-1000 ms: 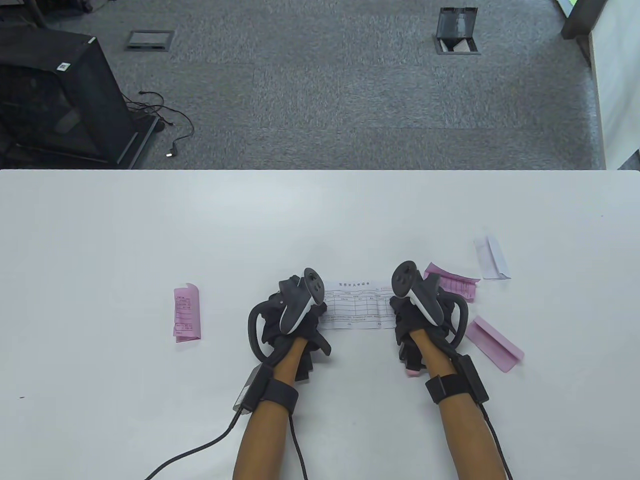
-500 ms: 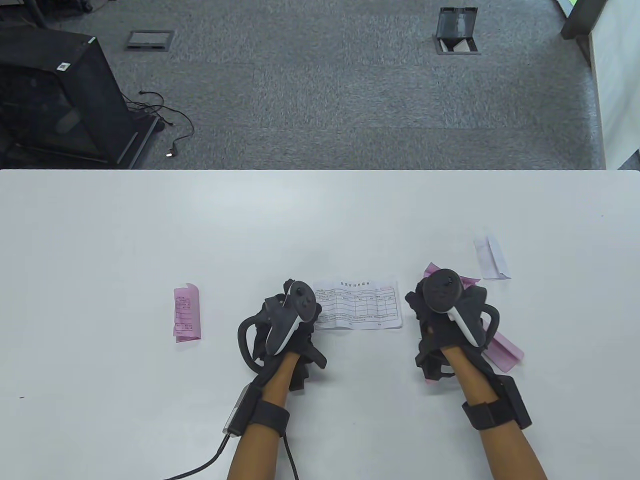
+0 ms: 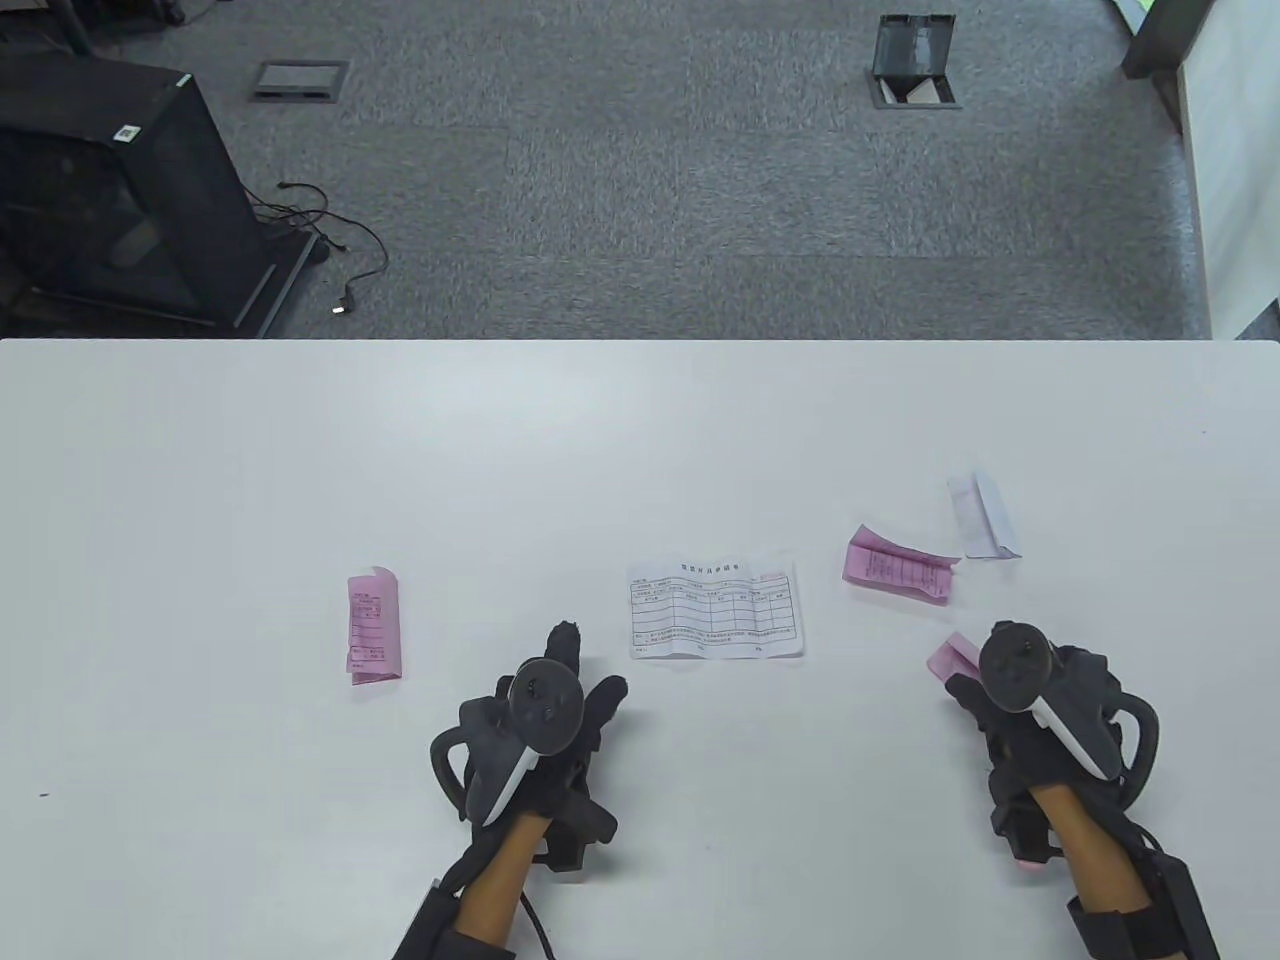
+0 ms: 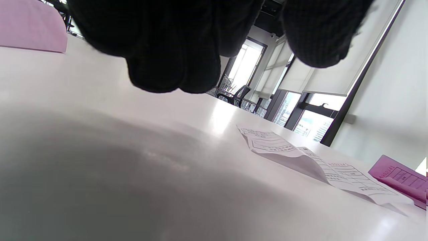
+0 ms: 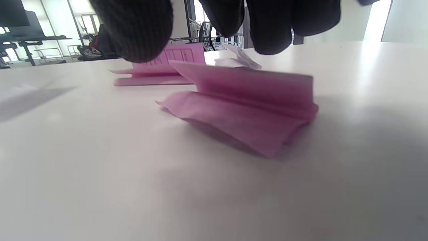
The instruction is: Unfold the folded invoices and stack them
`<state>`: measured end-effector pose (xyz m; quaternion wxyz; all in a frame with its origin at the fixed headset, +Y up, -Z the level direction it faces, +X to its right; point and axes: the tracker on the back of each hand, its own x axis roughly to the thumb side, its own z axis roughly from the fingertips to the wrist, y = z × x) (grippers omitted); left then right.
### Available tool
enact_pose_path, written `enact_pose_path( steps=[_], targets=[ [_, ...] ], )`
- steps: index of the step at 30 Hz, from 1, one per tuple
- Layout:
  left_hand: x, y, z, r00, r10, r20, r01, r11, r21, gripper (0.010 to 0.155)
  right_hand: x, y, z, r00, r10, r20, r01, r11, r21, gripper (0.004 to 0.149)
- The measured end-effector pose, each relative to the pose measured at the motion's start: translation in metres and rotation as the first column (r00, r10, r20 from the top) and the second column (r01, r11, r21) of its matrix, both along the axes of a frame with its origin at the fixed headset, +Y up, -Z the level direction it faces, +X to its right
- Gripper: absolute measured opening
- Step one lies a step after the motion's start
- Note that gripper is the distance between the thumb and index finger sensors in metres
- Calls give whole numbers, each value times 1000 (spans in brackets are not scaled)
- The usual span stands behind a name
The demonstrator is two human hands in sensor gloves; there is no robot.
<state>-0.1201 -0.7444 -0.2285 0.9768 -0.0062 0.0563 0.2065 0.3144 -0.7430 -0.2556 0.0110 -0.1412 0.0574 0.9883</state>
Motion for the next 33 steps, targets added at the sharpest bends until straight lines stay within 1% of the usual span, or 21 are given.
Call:
enact_pose_path(
  steps=[3, 5, 6, 8, 10, 12, 14, 16, 17, 18, 19, 21, 22, 23, 25, 28, 30, 33],
  targets=[
    [2, -2, 5, 999, 25, 26, -25, 1000, -16, 75, 8, -14, -6, 999, -4, 44, 5, 1000, -26, 67],
    [5, 0, 9, 998, 37, 45, -37, 999, -2, 75, 13, -19, -9, 997, -14, 71, 15, 1000, -10, 54],
    [6, 2, 11, 997, 42, 58, -42, 999, 3, 75, 16, -20, -10, 997, -15, 80, 14, 1000, 9, 47],
    [9, 3, 14, 996, 51, 73, -52, 999, 14, 74, 17, -16, -9, 996, -14, 92, 7, 997, 77, 41],
    [12, 4, 15, 993, 66, 98, -68, 997, 21, 73, 14, -10, -6, 995, -76, 64, 68, 990, 122, 40],
    [15, 3, 15, 983, 103, 151, -107, 994, 19, 72, 5, 0, -1, 980, -197, 13, 191, 963, 192, 41],
    [18, 3, 17, 975, 148, 168, -151, 989, 2, 72, -7, 8, 3, 956, -293, -33, 293, 930, 222, 41],
    [23, 3, 17, 953, 212, 215, -214, 977, -13, 73, -28, 15, 7, 909, -402, -106, 416, 879, 232, 41],
    [26, 2, 18, 940, 242, 241, -244, 970, -25, 76, -36, 17, 8, 885, -441, -152, 465, 856, 225, 41],
    [30, 1, 19, 916, 292, 274, -292, 956, -41, 81, -49, 18, 9, 847, -492, -202, 528, 822, 213, 41],
    [33, 1, 19, 891, 341, 298, -337, 939, -67, 85, -60, 18, 10, 821, -529, -215, 568, 798, 201, 41],
    [41, -1, 20, 818, 473, 326, -440, 881, -173, 92, -84, 15, 12, 771, -580, -263, 628, 762, 161, 41],
    [45, -2, 21, 786, 523, 330, -475, 852, -219, 94, -95, 13, 13, 758, -590, -277, 640, 756, 139, 41],
    [48, -5, 21, 759, 565, 324, -501, 824, -265, 95, -107, 10, 15, 735, -606, -305, 660, 743, 114, 41],
    [53, -10, 22, 726, 609, 321, -521, 791, -322, 99, -128, 5, 18, 679, -652, -337, 709, 702, 71, 41],
    [58, -19, 25, 692, 656, 302, -535, 746, -395, 102, -150, -1, 25, 625, -694, -357, 751, 660, 31, 41],
    [58, -23, 26, 687, 672, 275, -555, 730, -398, 98, -156, -3, 29, 598, -710, -373, 767, 642, 8, 41],
    [56, -28, 25, 704, 653, 279, -542, 748, -384, 91, -157, -4, 34, 551, -738, -389, 797, 604, -18, 41]
  ],
)
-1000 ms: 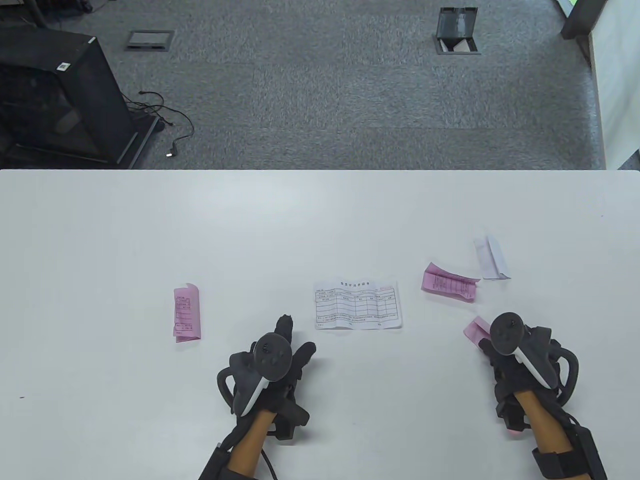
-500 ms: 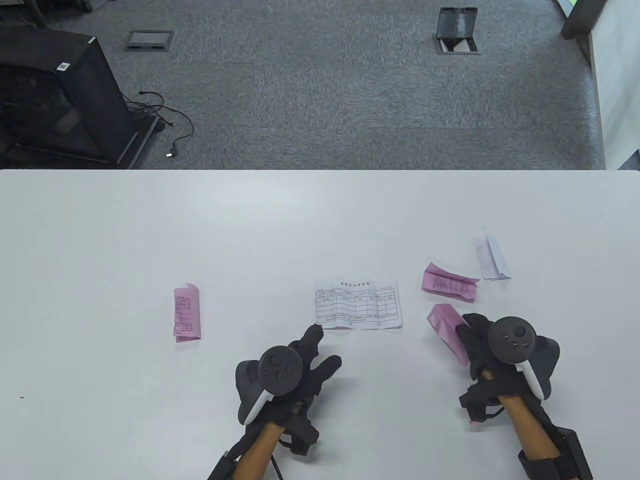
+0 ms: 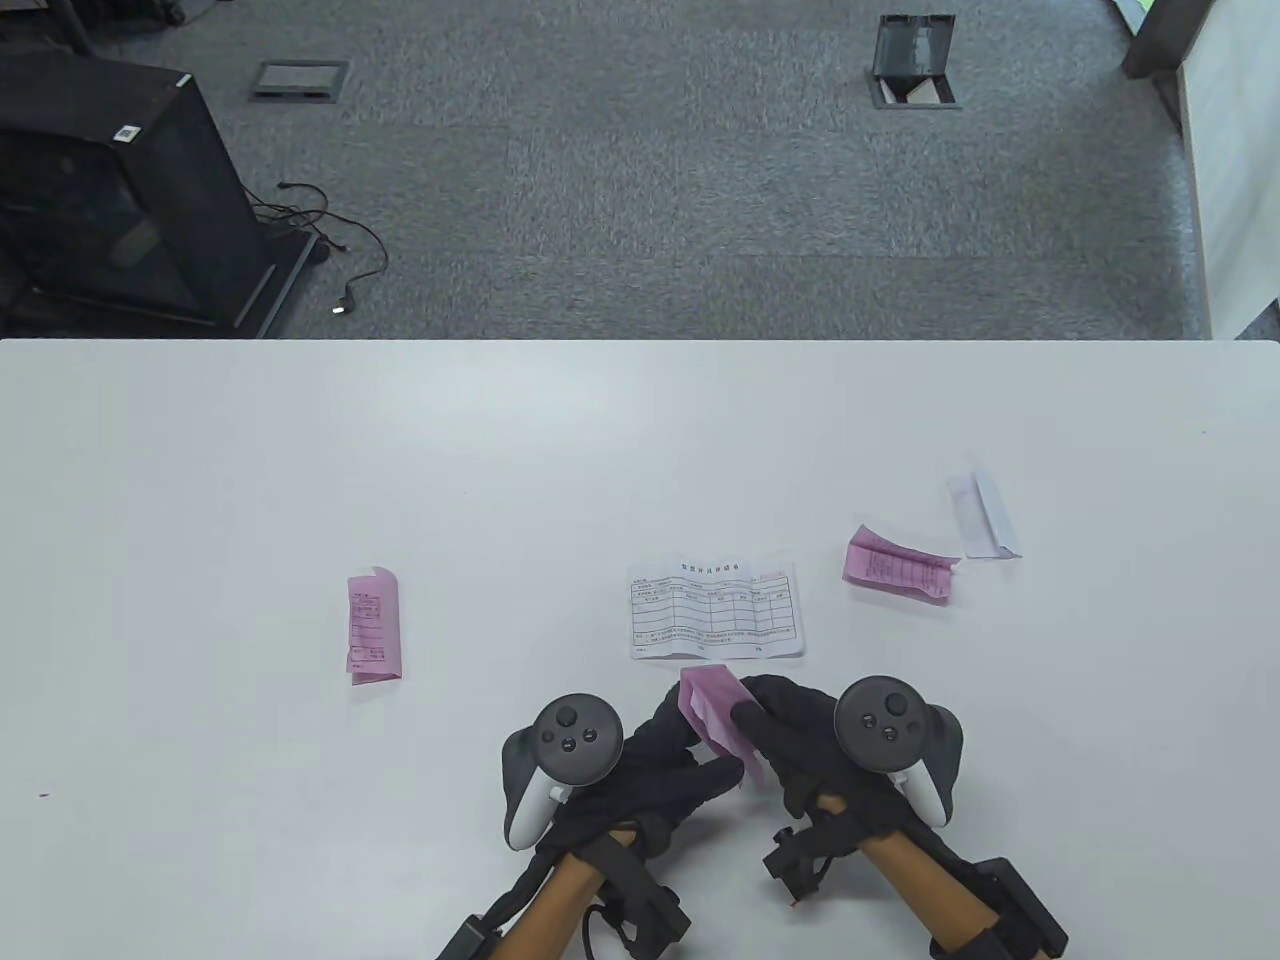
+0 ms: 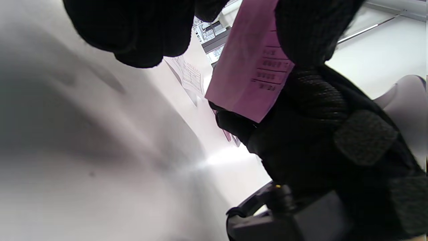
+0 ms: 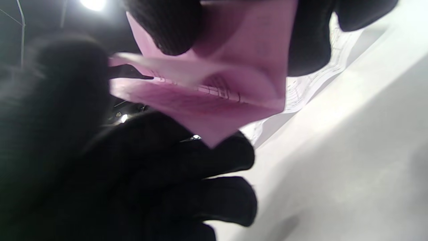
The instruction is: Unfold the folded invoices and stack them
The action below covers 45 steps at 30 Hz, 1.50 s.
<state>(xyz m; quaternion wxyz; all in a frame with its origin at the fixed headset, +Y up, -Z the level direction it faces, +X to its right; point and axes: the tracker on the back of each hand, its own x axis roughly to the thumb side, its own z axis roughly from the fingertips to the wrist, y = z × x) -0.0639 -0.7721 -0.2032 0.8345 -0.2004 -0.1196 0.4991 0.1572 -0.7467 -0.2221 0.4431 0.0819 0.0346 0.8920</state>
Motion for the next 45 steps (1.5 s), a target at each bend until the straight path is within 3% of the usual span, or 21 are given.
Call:
enact_pose_path(
  steps=[7, 18, 21, 23, 26, 29, 34, 38, 41, 45],
  targets=[
    [-1, -1, 0, 995, 87, -40, -85, 995, 58, 70, 2, -6, 0, 994, -105, -34, 102, 992, -79, 41],
    [-12, -3, 1, 966, 119, -231, -98, 990, 99, 44, -3, -7, 4, 990, -116, -81, 110, 991, -81, 44],
    [-15, -2, 1, 957, 98, -273, -71, 992, 105, 43, -1, -1, 8, 997, -73, -21, 72, 997, -18, 59],
    [-16, 0, 2, 949, 67, -308, -33, 993, 115, 43, 2, 13, 14, 999, 14, 29, -18, 991, 132, 67],
    [-18, 1, 3, 940, 33, -341, 11, 992, 127, 43, 0, 29, 23, 997, 73, -10, -67, 960, 272, 62],
    [-18, 1, 4, 934, 23, -356, 27, 991, 133, 43, -4, 29, 29, 995, 93, -31, -81, 957, 277, 55],
    [-16, 4, 7, 937, -22, -350, 85, 982, 168, 43, -9, 23, 32, 979, 204, -24, -188, 937, 295, 59],
    [-11, 4, 8, 952, -13, -306, 75, 979, 190, 42, -5, 14, 26, 987, 158, 5, -156, 966, 207, 56],
    [-11, 4, 8, 952, -28, -306, 89, 979, 185, 46, -3, 12, 24, 994, 111, 17, -113, 977, 183, 39],
    [-16, 3, 7, 943, 13, -333, 45, 985, 166, 45, -3, 13, 23, 997, 70, -25, -65, 985, 162, 38]
  ],
)
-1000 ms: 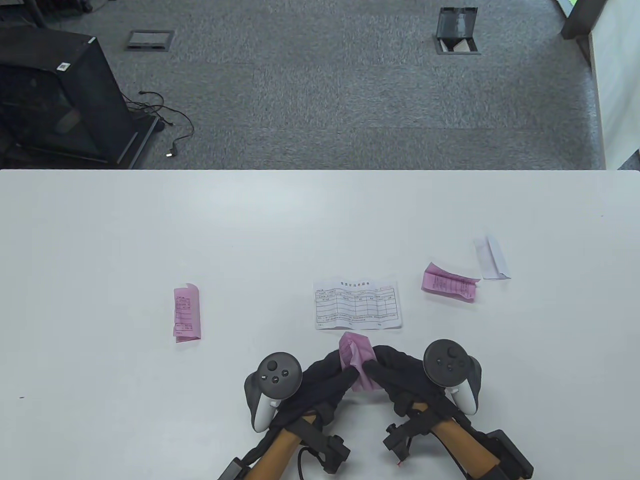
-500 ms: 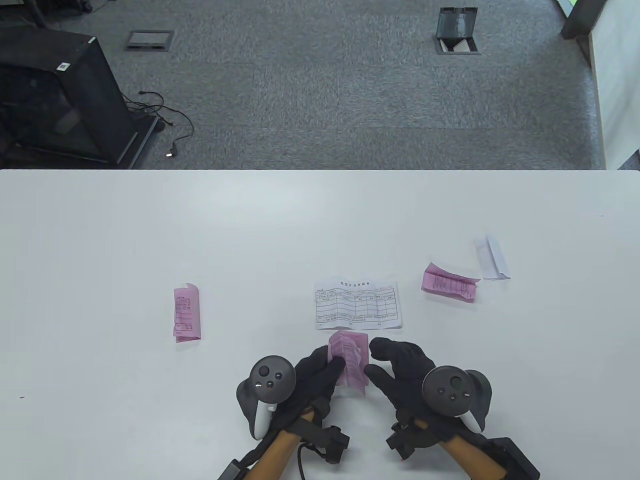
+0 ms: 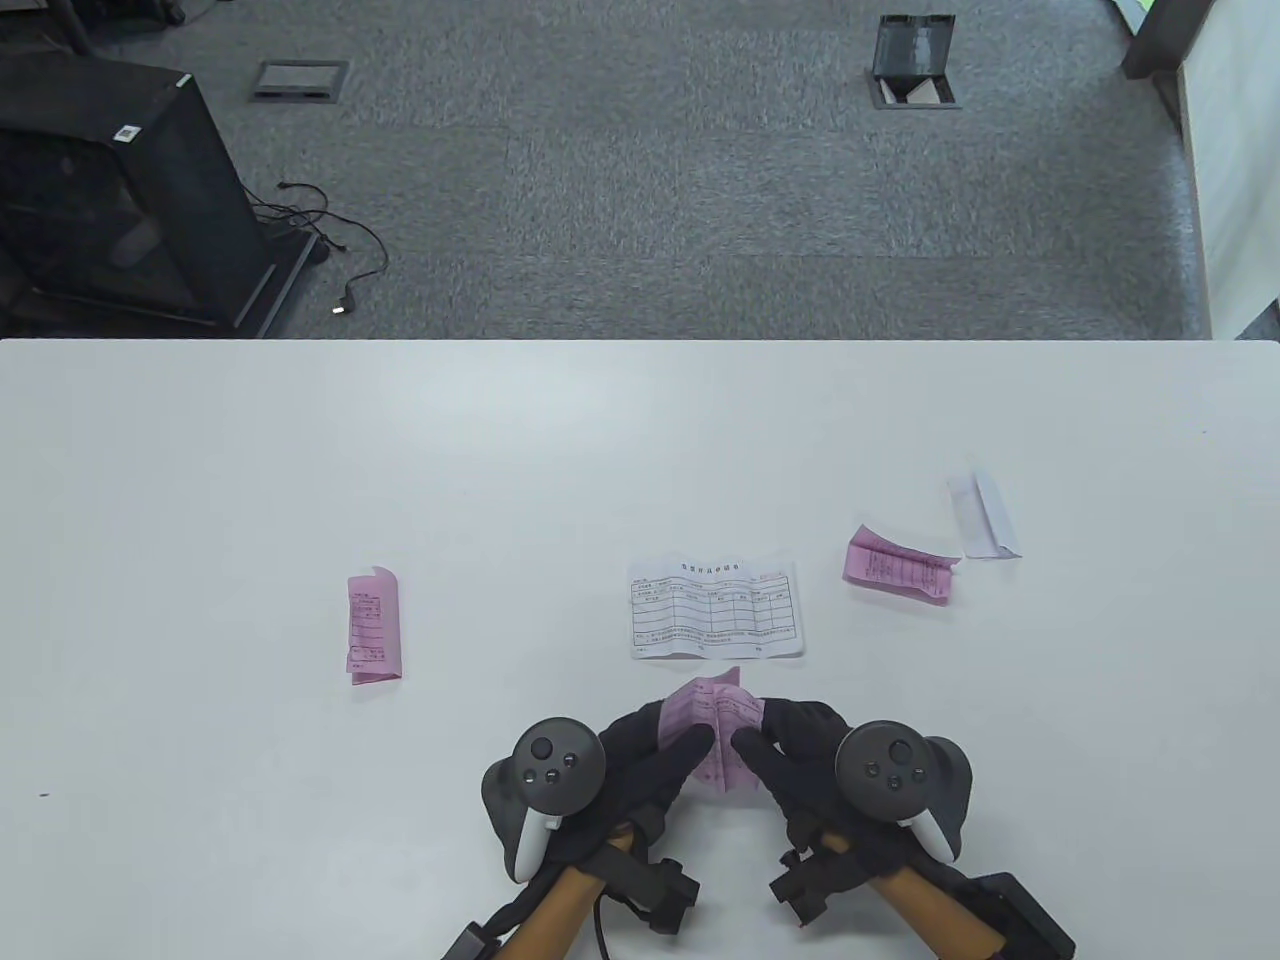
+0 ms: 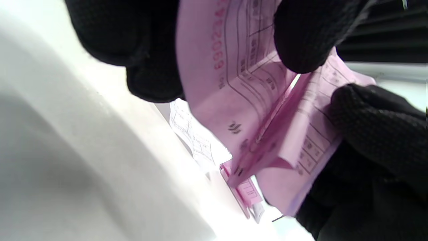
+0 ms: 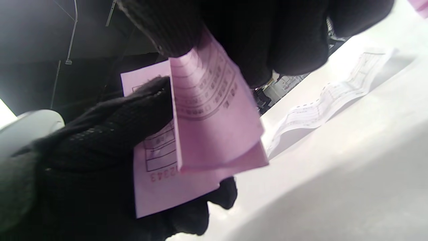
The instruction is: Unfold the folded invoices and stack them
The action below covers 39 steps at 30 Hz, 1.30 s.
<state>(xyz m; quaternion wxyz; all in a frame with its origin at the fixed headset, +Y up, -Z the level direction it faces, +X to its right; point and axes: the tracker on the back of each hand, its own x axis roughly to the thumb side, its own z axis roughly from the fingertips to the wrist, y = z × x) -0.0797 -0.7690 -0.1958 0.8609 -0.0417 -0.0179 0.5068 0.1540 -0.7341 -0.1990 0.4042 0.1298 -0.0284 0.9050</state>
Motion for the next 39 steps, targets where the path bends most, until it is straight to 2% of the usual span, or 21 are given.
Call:
enact_pose_path(
  steps=[5, 10, 15, 19, 23, 26, 30, 35, 37, 39],
  targets=[
    [-13, -1, -2, 999, 39, -19, -39, 999, -32, 41, 12, 2, -6, 999, 19, 37, -20, 1000, 3, 37],
    [-26, -1, -5, 998, 32, -61, -37, 996, -78, 41, 37, -2, -18, 994, 41, 104, -35, 998, -55, 37],
    [-31, -3, -10, 997, -70, -42, 65, 991, -121, 42, 44, -11, -23, 987, 116, 113, -105, 990, -97, 37],
    [-28, -1, -12, 975, -223, -19, 219, 968, -123, 45, 43, -19, -27, 961, 255, 103, -238, 959, -152, 37],
    [-19, -4, -14, 900, -433, 54, 436, 890, -138, 55, 39, -29, -29, 921, 383, 66, -363, 909, -205, 38],
    [-11, -2, -15, 847, -527, 68, 531, 837, -130, 61, 34, -32, -29, 888, 452, 83, -428, 880, -207, 38],
    [-1, -1, -14, 712, -697, 84, 702, 702, -121, 71, 23, -33, -28, 816, 571, 93, -549, 815, -188, 37],
    [10, 2, -11, 561, -822, 98, 827, 555, -84, 89, 18, -35, -27, 774, 627, 90, -608, 775, -172, 37],
    [12, 3, -9, 514, -853, 94, 858, 510, -57, 96, 19, -35, -28, 771, 631, 88, -611, 772, -178, 37],
    [13, 2, -8, 488, -865, 117, 872, 489, -24, 96, 18, -34, -27, 766, 638, 84, -617, 765, -183, 37]
  ],
)
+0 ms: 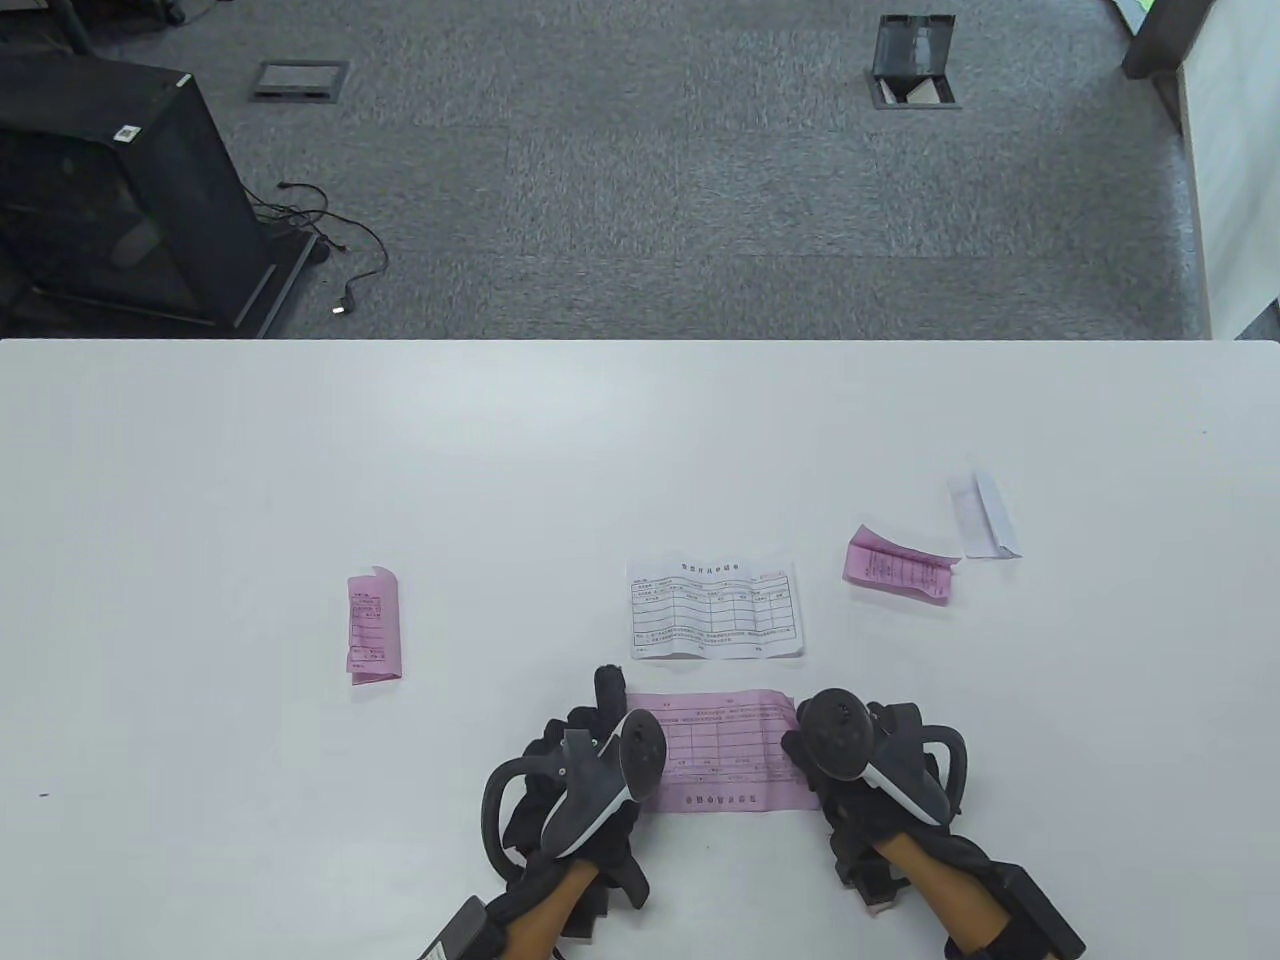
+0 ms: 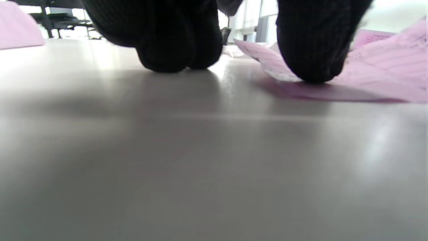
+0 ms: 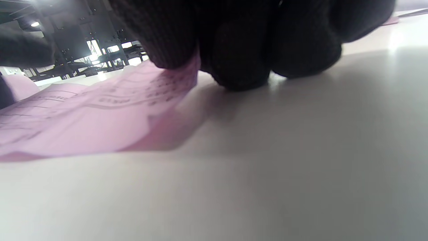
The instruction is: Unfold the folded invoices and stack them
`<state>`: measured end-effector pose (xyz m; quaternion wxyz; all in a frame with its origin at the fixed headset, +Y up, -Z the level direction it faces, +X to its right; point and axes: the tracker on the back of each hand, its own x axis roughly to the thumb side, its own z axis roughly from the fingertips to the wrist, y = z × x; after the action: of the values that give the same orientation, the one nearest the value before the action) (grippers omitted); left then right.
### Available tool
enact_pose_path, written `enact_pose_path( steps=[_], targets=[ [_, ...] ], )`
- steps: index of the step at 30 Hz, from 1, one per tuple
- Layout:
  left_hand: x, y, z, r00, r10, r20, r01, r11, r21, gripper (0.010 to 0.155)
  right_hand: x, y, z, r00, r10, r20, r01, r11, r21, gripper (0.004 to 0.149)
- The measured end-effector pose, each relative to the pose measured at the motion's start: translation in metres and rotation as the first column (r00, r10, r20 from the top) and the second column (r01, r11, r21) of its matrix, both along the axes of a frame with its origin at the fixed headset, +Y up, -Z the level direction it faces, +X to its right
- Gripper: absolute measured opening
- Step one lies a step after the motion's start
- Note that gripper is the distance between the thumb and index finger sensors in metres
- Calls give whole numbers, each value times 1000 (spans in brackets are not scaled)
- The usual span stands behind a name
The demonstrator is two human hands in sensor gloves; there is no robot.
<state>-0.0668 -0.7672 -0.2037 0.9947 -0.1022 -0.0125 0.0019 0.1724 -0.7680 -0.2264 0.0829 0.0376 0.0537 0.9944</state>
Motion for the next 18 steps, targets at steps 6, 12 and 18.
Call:
enact_pose_path(
  steps=[6, 12, 18],
  targets=[
    [-5, -4, -4, 998, 41, 45, -37, 996, -76, 67, 0, 1, 0, 1000, 9, 0, -9, 1000, -8, 37],
    [-12, -6, -6, 996, 83, 29, -79, 989, -122, 63, 0, 2, 0, 1000, 11, 7, -11, 1000, -20, 37],
    [-17, -8, -8, 991, 124, 46, -115, 980, -160, 67, 6, 12, 0, 999, 53, 3, -52, 994, -98, 41]
  ],
)
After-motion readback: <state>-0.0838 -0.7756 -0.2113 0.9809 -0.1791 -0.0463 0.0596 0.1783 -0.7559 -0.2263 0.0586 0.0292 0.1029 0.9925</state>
